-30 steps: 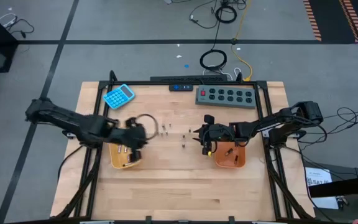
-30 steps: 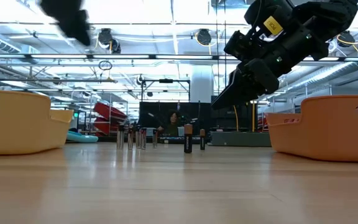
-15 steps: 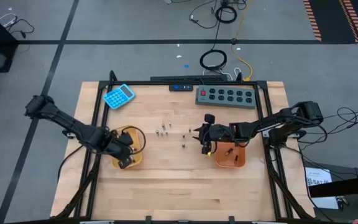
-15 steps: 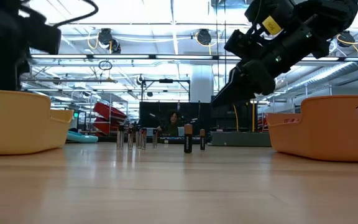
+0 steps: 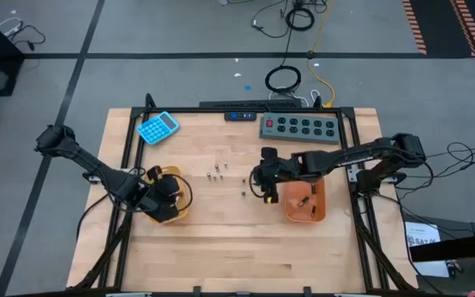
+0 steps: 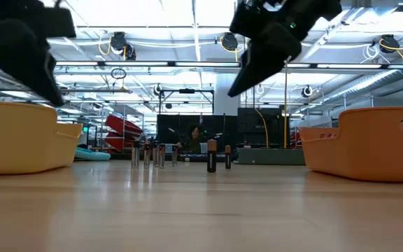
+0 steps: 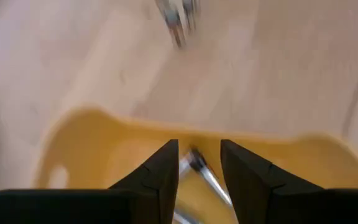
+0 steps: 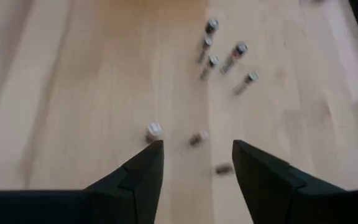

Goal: Sort batteries
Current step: Put the brown battery into the orange bin

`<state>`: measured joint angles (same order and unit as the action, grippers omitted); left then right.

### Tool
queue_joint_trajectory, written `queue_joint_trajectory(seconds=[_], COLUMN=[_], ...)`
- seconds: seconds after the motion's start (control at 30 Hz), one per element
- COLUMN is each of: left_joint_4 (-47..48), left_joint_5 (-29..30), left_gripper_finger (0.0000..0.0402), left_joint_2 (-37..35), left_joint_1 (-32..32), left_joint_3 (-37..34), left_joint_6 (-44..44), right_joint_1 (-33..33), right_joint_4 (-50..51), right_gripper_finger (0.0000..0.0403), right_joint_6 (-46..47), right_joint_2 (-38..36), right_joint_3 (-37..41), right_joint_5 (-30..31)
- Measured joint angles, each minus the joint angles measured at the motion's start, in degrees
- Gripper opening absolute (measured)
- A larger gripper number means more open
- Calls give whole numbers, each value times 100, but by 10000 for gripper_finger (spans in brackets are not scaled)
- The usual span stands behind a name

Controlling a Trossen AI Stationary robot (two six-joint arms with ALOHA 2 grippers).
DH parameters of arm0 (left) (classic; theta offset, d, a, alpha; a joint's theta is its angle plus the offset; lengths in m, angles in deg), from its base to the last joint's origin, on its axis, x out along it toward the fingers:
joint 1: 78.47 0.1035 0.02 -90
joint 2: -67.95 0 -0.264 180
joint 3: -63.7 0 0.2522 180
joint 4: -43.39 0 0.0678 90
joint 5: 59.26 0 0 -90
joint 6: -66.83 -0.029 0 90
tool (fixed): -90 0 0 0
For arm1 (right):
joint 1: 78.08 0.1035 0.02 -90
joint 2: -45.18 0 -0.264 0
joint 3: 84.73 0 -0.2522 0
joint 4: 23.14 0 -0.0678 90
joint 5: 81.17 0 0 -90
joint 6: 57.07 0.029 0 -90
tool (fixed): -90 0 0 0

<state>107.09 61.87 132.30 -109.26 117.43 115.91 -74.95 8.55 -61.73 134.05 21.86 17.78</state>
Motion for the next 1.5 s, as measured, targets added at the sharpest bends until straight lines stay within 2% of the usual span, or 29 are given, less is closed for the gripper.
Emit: queue_joint_trajectory(seconds=[0.27, 0.4, 0.7, 0.93, 1.07, 1.2, 1.33, 1.5], left_joint_4=[-319, -338, -499, -500, -505, -504, -490, -459], left_joint_5=[2601, 3134, 3219, 3352, 3481, 3495, 3499, 3510], left_gripper_finger=[131, 131, 132, 132, 132, 132, 132, 132], left_joint_2=[15, 15, 15, 15, 15, 15, 15, 15], left_joint_1=[-668, -931, -1414, -1446, -1446, -1446, -1446, -1433], left_joint_3=[-13, -15, -22, -24, -24, -24, -24, -26], left_joint_6=[-53, -36, 5, 10, 10, 10, 8, 10], right_joint_1=[298, 281, 138, 148, 182, 140, 99, 81], right_joint_4=[-453, -547, -483, 306, 973, 1722, 2711, 2943], right_gripper_finger=[147, 140, 167, 175, 173, 172, 172, 172], right_joint_6=[358, 397, 574, 602, 452, 349, 261, 75], right_joint_2=[960, 1389, 1610, 1613, 1613, 1725, 2091, 2552], right_joint_3=[-545, -745, -760, -863, -1361, -1755, -2284, -2526], right_joint_5=[-43, -35, -28, -144, -11, -353, -429, -447])
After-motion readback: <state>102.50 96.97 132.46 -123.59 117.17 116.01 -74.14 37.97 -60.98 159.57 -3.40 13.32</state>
